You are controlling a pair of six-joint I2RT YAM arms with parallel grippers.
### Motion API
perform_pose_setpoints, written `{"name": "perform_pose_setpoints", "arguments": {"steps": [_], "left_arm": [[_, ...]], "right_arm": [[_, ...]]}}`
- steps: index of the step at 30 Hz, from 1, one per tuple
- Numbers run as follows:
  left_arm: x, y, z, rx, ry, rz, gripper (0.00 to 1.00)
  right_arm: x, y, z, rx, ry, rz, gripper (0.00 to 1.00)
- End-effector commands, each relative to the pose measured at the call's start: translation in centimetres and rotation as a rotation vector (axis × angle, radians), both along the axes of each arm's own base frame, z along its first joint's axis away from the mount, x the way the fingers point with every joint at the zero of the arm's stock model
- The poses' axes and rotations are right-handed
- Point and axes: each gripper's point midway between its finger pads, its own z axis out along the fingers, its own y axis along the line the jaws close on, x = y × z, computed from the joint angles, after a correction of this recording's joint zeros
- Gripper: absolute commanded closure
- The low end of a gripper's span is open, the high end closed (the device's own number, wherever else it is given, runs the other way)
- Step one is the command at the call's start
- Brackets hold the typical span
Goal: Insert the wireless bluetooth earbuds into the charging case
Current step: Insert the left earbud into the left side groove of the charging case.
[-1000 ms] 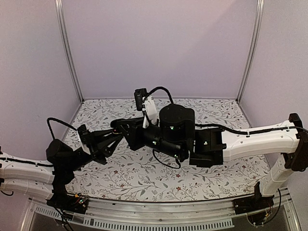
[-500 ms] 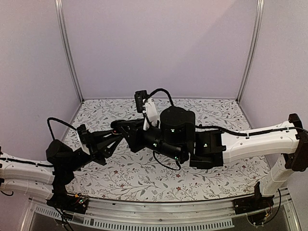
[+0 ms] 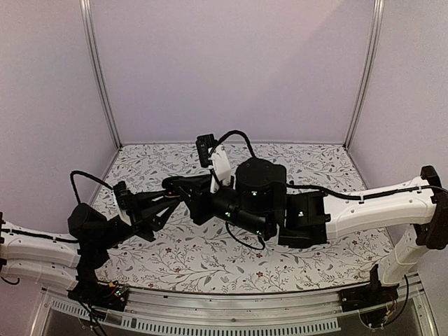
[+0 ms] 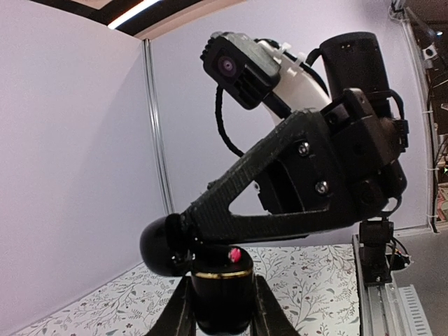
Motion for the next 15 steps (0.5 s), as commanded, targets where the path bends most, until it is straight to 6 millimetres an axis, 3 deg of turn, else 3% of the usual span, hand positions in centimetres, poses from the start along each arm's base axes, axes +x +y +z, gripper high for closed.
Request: {"name": "perform_pose_setpoints", "arguments": {"steps": [1,15], "left_arm": [[-0.5,0.2,2.0,-0.062,-0.038,-0.032,1.0],[0.3,-0.7,1.4,-0.031,0.012,-0.043,1.0]], "right_arm": [[0.7,-1.4,-0.2,-0.061,-0.068,-0.054,0.96],[0.9,-1.9,1.0,-0.097,-0.203,-0.111,0.96]]}}
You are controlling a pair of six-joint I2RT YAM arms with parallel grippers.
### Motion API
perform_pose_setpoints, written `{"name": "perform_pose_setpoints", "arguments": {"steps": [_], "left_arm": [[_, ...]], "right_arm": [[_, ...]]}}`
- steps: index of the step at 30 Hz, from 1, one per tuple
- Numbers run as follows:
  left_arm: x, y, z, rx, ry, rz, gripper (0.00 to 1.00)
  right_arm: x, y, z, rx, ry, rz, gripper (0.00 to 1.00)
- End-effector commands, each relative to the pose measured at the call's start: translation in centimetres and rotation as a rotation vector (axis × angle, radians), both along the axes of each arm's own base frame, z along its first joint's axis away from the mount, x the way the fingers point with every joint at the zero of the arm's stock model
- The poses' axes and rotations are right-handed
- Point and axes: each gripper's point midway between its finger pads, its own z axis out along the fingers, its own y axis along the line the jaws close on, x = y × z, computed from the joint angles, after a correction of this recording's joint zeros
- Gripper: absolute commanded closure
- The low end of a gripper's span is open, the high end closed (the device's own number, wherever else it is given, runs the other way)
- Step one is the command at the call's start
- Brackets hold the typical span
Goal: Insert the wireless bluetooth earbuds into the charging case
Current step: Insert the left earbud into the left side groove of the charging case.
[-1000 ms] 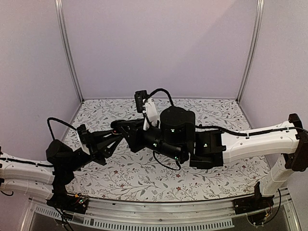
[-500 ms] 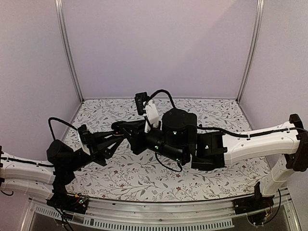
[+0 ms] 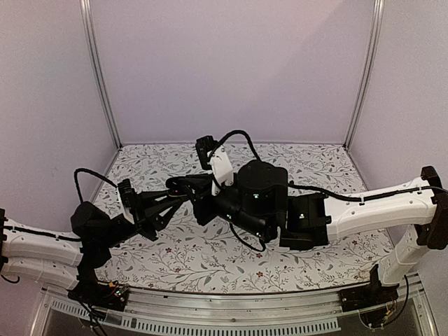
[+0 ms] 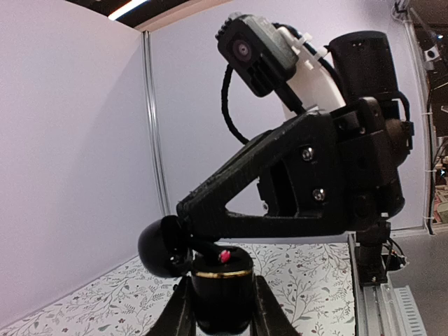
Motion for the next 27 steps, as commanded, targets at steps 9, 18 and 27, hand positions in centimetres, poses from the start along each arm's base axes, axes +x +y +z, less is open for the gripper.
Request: {"name": "perform_pose_setpoints", "arguments": {"steps": [9,18,27], "left_arm": [[0.2,-1.0,1.3,-0.006,0.028,-0.051,1.0],[0.5,-1.5,0.9,0.019,0.061,-0.068,1.0],[0.6,-1.5,1.0,0.015,0.081,-0.074,1.0]], "right_arm": [[0.1,-1.1,2.0,-0.045,-0.162,-0.073,0.96],[0.0,-1.4,2.5,-0.113,-0.276,-0.135,0.96],[0.0,-1.5,1.9,-0.204,-0.37,-0.191,0.96]]}}
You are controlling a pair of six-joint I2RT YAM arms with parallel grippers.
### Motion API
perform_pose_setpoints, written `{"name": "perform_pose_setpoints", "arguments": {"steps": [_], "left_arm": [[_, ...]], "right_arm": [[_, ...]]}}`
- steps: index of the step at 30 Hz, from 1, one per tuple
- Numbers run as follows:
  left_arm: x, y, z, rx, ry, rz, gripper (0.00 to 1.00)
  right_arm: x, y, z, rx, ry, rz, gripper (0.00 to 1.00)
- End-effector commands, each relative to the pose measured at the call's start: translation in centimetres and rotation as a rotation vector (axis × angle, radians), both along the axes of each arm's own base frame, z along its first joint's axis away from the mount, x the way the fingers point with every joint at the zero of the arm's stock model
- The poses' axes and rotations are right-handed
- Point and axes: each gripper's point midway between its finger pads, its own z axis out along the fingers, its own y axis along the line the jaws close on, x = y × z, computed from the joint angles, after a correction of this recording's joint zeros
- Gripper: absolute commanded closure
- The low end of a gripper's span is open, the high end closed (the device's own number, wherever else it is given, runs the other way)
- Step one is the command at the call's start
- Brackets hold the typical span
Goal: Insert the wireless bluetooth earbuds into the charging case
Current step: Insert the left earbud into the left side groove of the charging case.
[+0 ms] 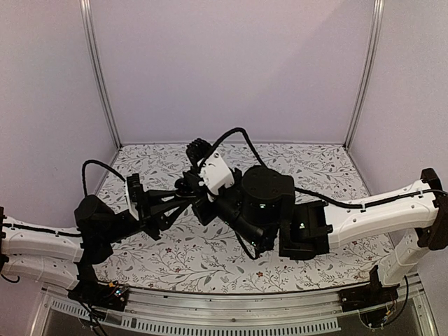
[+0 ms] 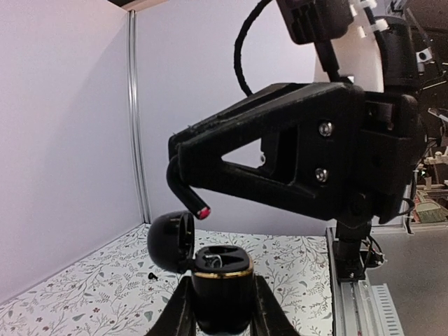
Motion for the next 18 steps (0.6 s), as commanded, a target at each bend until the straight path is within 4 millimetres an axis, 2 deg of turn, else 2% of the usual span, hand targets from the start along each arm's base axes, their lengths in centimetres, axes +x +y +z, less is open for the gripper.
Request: {"name": "perform_pose_setpoints", "arguments": {"steps": [1,18], "left_arm": [[0.4,0.0,1.2,-0.023,0.004,-0.006,1.0],[2.1,-1.2,0.5,0.017,0.128,-0.015,1.0]], "right_arm": [[0.1,-0.2,-0.4,-0.048,-0.063,-0.052,0.96],[0.1,-0.8,-1.2,-0.101,-0.132,-0.1,0.96]]}}
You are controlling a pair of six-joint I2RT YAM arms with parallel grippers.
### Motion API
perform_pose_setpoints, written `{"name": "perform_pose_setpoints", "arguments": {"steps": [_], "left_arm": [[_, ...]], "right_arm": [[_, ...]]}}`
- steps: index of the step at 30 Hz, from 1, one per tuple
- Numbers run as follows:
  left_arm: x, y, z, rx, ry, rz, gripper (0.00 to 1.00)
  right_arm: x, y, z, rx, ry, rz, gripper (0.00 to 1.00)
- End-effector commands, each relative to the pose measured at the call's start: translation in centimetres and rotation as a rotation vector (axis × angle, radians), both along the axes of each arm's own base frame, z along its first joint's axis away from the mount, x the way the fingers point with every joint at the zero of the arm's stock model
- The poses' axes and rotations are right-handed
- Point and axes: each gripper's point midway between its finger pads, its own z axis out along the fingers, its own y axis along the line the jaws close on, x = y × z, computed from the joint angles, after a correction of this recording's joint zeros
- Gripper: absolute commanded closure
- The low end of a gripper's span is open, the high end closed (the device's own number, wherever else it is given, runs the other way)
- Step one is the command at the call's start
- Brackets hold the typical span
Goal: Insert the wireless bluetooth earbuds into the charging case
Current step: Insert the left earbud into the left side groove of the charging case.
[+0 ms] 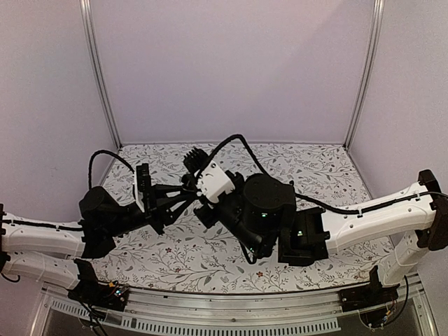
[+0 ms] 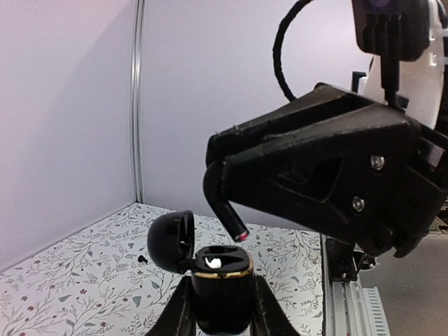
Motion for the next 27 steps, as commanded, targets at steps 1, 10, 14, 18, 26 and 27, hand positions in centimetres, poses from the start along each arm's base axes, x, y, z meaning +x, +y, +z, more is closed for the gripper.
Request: {"name": "perform_pose_setpoints", "arguments": {"steps": [1,10,14,18,26,27], "left_arm": [[0.55,-0.28,0.45,-0.005,0.029,-0.008,1.0],[0.94,-0.65,0.48,0.002,0.074,-0.022,1.0],[0.98,-0.83,0.52,0.003,0.089,-0.033,1.0],[1.05,-0.94,0.45,0.004,0.101,-0.037,1.0],[1.08,-1.11,0.31,0.008,0.105,-0.045,1.0],[1.06,-1.11,0.35,0.007,0.104,-0.046,1.0]], "right_arm": [[0.08,-0.11,-0.48,-0.012,-0.033,-0.042,0.96],[0.25,-0.41,-0.94,-0.069,-0.112,-0.099,0.96],[0.34,-0.56,-1.04,-0.083,-0.141,-0.114,0.96],[0.37,-0.68,-1.01,-0.092,-0.159,-0.126,0.96],[0.38,-0.56,-1.11,-0.097,-0.181,-0.128,0.95],[0.4,-0.56,-1.06,-0.096,-0.184,-0.132,0.95]]}}
